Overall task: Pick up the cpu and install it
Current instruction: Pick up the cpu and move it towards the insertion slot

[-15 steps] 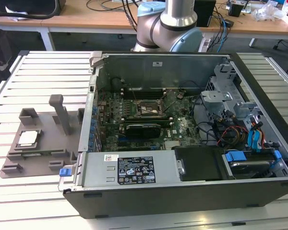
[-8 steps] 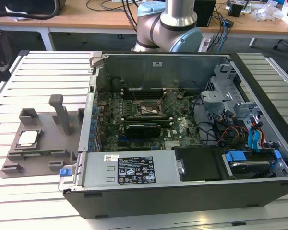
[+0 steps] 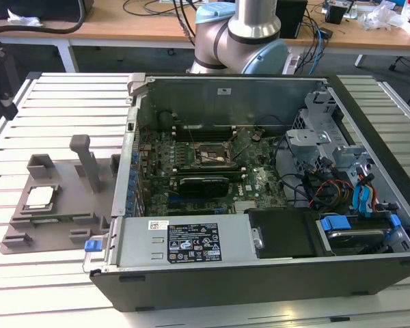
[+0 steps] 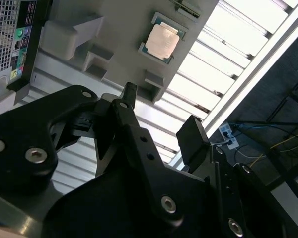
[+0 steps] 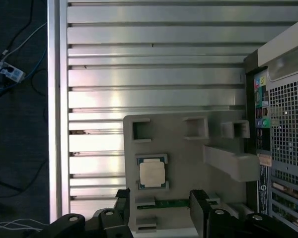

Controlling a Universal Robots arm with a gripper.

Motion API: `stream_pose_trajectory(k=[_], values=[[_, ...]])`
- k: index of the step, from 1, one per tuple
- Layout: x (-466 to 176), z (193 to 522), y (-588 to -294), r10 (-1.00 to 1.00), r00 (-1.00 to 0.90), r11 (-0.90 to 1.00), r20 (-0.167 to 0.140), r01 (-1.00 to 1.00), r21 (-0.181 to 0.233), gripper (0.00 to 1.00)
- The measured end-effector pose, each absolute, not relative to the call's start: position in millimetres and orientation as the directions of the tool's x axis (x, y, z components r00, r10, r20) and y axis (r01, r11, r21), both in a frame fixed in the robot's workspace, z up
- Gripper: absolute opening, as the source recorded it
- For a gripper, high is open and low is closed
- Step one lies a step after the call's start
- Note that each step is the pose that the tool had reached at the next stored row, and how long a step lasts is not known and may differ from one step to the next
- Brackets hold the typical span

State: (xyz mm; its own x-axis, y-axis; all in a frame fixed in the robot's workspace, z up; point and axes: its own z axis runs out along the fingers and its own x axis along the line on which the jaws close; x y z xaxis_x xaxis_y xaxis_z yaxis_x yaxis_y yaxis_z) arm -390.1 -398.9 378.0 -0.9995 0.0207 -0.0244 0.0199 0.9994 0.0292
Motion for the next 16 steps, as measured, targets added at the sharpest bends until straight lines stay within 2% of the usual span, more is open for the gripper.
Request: stream_pose_trajectory(k=[16], values=[[-390, 365, -399, 0.021, -0.999, 0.999, -0.024, 0.02, 0.029, 0.6]])
